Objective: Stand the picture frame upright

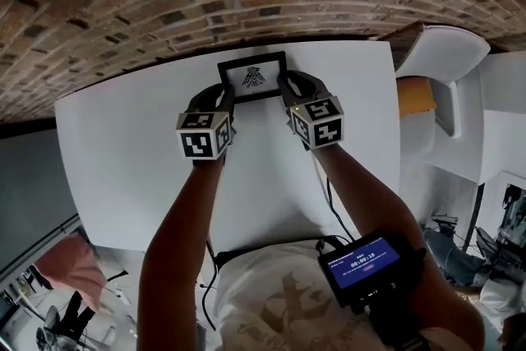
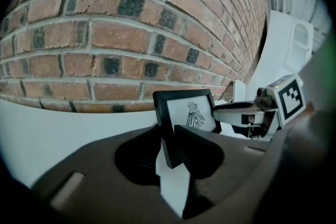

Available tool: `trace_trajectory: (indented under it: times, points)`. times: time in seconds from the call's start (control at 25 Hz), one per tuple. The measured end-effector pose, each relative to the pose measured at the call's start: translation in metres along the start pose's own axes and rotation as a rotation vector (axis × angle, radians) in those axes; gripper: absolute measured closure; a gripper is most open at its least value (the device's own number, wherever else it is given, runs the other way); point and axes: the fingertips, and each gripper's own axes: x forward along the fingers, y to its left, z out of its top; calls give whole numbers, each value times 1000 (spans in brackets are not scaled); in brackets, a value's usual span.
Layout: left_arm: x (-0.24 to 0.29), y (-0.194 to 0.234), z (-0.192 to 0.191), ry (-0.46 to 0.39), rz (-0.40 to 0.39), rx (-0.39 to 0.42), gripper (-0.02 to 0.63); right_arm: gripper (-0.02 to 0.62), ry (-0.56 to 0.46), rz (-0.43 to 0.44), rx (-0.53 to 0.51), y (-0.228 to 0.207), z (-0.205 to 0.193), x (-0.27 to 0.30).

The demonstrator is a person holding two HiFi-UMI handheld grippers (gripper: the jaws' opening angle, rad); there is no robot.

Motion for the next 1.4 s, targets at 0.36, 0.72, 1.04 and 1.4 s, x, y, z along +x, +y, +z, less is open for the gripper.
trace_trajectory:
  times: [0.36,0.72,1.04,1.4]
  points:
    - [35,18,25,-34,4,87,520,503,-46,-40,-41,-22,17,30]
    - [48,36,45,-92,41,173,517,501,-77,-67,-98,-29,35,55]
    - [58,49,46,-75,77,246,522,510,-80,-78,-121,-30,38,68]
    - [59,50,45,-63,75,233,520,508,-77,-68,-122,-31,38,70]
